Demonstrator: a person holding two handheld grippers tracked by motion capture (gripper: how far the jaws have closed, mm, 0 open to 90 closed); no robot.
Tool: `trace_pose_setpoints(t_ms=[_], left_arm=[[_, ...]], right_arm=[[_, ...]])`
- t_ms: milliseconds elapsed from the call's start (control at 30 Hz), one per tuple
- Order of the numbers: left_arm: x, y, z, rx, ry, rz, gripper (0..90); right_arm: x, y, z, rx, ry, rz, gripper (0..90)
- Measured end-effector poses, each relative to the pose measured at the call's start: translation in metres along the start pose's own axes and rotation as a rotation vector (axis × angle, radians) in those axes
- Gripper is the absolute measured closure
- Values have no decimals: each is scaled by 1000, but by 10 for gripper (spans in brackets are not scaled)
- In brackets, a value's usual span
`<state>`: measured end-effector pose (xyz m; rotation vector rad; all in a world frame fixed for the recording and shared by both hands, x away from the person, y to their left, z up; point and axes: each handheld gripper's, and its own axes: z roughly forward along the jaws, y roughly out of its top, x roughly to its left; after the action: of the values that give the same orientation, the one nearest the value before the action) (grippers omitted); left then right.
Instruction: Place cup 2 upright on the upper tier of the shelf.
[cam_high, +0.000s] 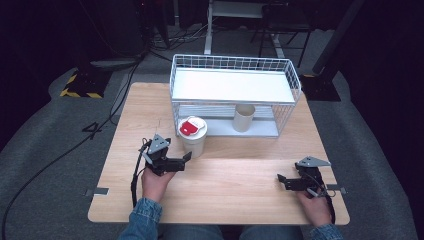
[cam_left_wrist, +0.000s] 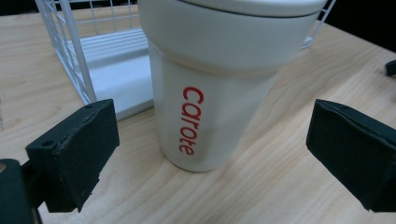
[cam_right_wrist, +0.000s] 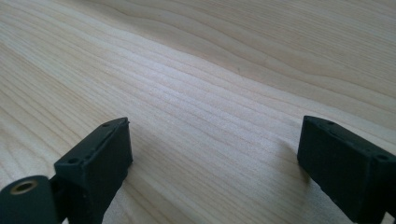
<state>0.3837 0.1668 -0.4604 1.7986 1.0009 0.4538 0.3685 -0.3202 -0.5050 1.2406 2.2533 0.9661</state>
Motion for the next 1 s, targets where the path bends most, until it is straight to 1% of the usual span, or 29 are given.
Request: trace_pose_setpoints(t_ms=[67, 200, 300, 367, 400, 500, 600, 667, 767, 833, 867, 933, 1000], left_arm=[[-1, 2, 4, -15, 6, 14, 26], [2, 1, 16, -27, -24, -14, 25], [4, 1, 25, -16, -35, -16, 22], [4, 3, 31, -16, -44, -7, 13], [4, 4, 33, -17, -49, 4, 13], [2, 6, 40, -24, -54, 9, 12], [4, 5, 45, -44, -65, -15, 15], [6, 4, 48, -47, -67, -26, 17], [8, 2, 53, -44, -73, -32, 36], [10, 1, 55, -47, -89, -31, 51], [10, 1, 56, -49, -89, -31, 61], [10, 0, 59, -61, -91, -29, 62], [11, 0, 60, -60, -97, -33, 62]], right_arm=[[0, 0, 0, 0, 0, 0, 105], [0, 0, 0, 0, 0, 0, 105], [0, 0, 0, 0, 0, 0, 105], [0, 0, 0, 0, 0, 0, 105], [0, 0, 0, 0, 0, 0, 104], [0, 0, 0, 0, 0, -1, 104], [0, 0, 0, 0, 0, -1, 104], [0, 0, 0, 0, -2, 1, 104], [1, 0, 0, 0, -4, 3, 104], [1, 0, 0, 0, -4, 4, 104], [1, 0, 0, 0, -4, 5, 104], [1, 0, 0, 0, -5, 3, 104], [1, 0, 0, 0, -4, 5, 104]])
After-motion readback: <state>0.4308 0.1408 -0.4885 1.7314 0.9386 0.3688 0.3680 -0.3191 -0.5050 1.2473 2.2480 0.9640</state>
